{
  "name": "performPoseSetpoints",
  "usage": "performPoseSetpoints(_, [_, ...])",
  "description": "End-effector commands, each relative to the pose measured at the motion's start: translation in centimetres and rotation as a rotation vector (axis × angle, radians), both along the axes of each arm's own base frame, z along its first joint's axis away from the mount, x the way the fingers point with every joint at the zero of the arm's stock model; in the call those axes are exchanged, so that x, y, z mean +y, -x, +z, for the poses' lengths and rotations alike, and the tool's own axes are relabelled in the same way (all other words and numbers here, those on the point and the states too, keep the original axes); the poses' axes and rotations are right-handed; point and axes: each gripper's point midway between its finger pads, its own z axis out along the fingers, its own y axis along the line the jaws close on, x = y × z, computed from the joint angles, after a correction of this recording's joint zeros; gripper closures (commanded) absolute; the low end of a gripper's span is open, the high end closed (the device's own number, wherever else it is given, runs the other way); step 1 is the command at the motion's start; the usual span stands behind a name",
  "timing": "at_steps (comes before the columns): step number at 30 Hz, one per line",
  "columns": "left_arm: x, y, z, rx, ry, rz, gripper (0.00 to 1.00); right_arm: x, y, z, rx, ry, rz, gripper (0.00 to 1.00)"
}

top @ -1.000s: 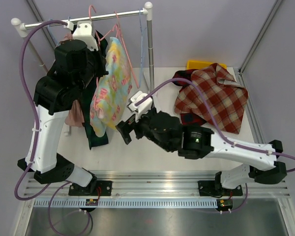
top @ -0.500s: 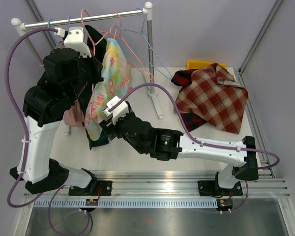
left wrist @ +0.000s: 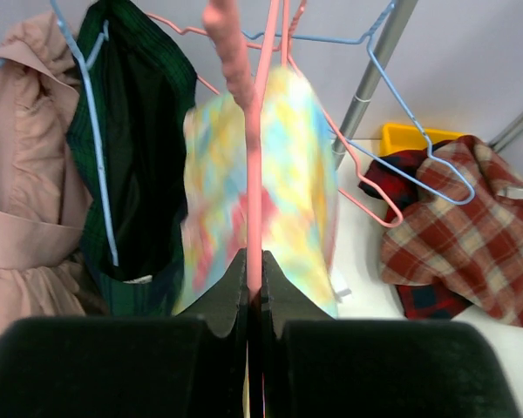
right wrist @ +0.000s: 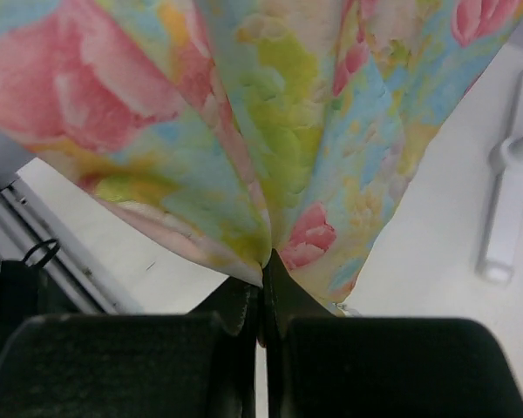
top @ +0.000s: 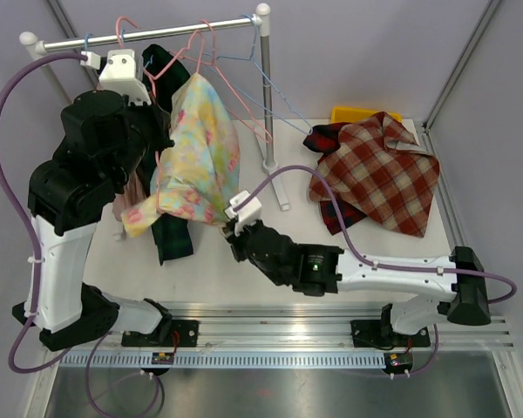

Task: Remove the skirt from the hanger

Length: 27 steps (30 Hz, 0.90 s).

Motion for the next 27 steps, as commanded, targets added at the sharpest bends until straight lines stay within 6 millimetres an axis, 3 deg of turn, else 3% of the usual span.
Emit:
performPoseSetpoints(1, [2.5, -0.1, 6.4, -0.201, 0.024, 0.103, 1.0, -4.0, 2.5, -6.9, 0.157, 0.004, -0.089, 1.0])
performPoseSetpoints(5, [3.0, -0.4, 7.9, -0.239, 0.007, 0.13, 1.0, -8.0, 5.1, -11.3, 0.217, 0.052, -0.156, 1.0])
performPoseSetpoints(8, [2.8, -0.4, 7.3, -0.228, 0.016, 0.121, 1.0, -10.6, 5.2, -10.3, 0.191, 0.034, -0.219, 1.0])
performPoseSetpoints(11, [2.6, 0.1, 6.4, -0.212, 0.035, 0.101, 1.0, -12.2, 4.1, -6.3, 0.1, 0.023, -0.247, 1.0])
performPoseSetpoints(14, [1.9, -0.3, 3.9, -0.152, 0.021, 0.085, 1.0, -14.2, 2.0, 0.8, -0.079, 0.029, -0.319, 1.0])
performPoseSetpoints(15, [1.8, -0.1, 2.9, -0.13, 0.013, 0.072, 1.0, -15.4, 1.1, 2.9, -0.12, 0.024, -0.365, 1.0])
performPoseSetpoints(16, [1.7, 0.0, 2.2, -0.113, 0.017, 0.068, 1.0, -16.2, 0.2, 6.3, -0.181, 0.025, -0.377, 1.0])
performPoseSetpoints(17, [1.4, 0.2, 1.8, -0.106, 0.02, 0.05, 1.0, -17.6, -1.9, 7.9, -0.198, 0.014, -0.418, 1.0])
performPoseSetpoints(19, [1.5, 0.5, 0.3, -0.075, 0.014, 0.047, 1.0, -20.2, -4.1, 11.4, -0.242, -0.031, -0.457, 1.0])
performPoseSetpoints(20, [1.6, 0.6, 0.0, -0.071, 0.014, 0.047, 1.0, -22.0, -6.3, 12.4, -0.264, -0.037, -0.499, 1.0])
performPoseSetpoints(23, [1.8, 1.1, -1.3, -0.051, 0.008, 0.042, 1.0, -26.5, -9.9, 15.0, -0.321, -0.012, -0.61, 1.0])
performPoseSetpoints(26, [1.8, 1.2, -2.2, -0.035, 0.001, 0.041, 1.0, -27.8, -12.6, 17.1, -0.361, 0.027, -0.654, 1.0])
performPoseSetpoints(27, [1.8, 1.3, -2.3, -0.032, 0.002, 0.041, 1.0, -29.0, -14.5, 17.1, -0.362, 0.054, -0.703, 1.0])
